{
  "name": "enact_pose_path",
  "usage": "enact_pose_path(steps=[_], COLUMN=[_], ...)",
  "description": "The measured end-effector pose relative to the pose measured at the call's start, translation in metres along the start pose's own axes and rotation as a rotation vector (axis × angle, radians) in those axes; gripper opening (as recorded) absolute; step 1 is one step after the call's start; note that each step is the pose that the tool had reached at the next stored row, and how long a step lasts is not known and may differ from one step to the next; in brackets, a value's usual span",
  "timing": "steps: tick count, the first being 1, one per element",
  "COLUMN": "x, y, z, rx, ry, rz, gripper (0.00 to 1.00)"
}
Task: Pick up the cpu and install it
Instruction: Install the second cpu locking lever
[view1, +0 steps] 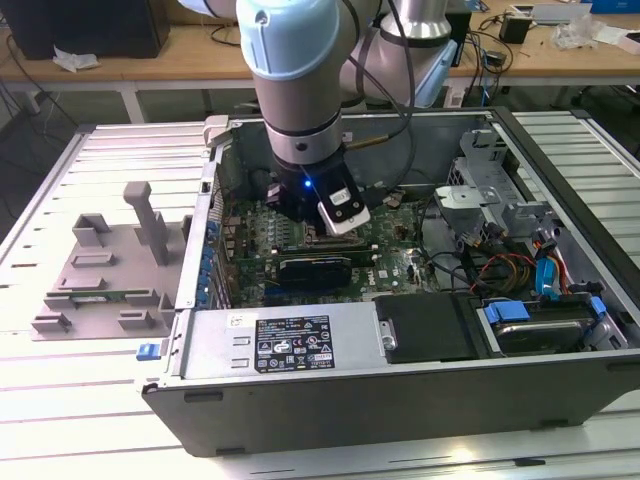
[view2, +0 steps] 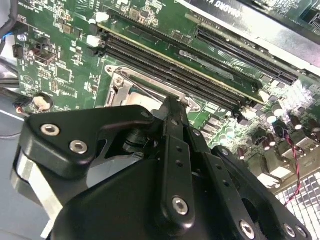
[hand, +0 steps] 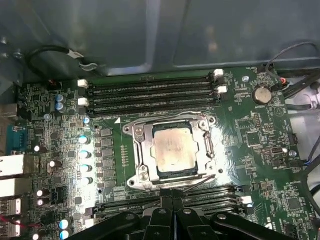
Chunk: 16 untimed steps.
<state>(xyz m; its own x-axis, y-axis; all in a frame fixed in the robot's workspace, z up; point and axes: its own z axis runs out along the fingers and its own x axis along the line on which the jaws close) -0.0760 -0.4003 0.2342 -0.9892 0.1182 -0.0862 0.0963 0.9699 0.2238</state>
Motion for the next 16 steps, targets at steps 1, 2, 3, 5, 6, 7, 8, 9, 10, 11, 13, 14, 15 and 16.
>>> enact_pose_path(steps=[1, 2, 3, 5, 6, 7, 8, 9, 10, 11, 13, 14, 15, 16], x=[0.0007, 0.001, 0.0013, 0.0085, 0.0116, 0.013, 0.0135, 0.0143, 0.0149, 0.017, 0.0214, 0.0218, 0.0219, 0.022], y=[-0.0001, -0.0005, -0.0008, -0.0026, -0.0033, -0.0037, -0.0039, -0.0042, -0.0044, -0.0052, -0.0065, -0.007, -0.0071, -0.0072], z=[0.0027, 0.0043, 0.0055, 0.0096, 0.0112, 0.0122, 0.013, 0.014, 0.0147, 0.017, 0.0202, 0.0217, 0.0224, 0.0231], rx=[0.0047, 0.0054, 0.0055, 0.0054, 0.0045, 0.0021, -0.0009, -0.0052, -0.0082, -0.017, -0.0201, -0.023, -0.0264, -0.031], ry=[-0.0006, -0.0005, -0.0005, -0.0005, -0.0004, -0.0002, 0.0001, 0.0005, 0.0008, 0.0017, 0.0021, 0.0023, 0.0027, 0.003], rz=[-0.001, -0.001, -0.001, -0.001, 0.0, 0.0, 0.0, 0.001, 0.001, 0.002, 0.002, 0.003, 0.003, 0.004], gripper=[0.11, 0.11, 0.11, 0.11, 0.11, 0.11, 0.11, 0.11, 0.11, 0.11, 0.11, 0.11, 0.11, 0.11])
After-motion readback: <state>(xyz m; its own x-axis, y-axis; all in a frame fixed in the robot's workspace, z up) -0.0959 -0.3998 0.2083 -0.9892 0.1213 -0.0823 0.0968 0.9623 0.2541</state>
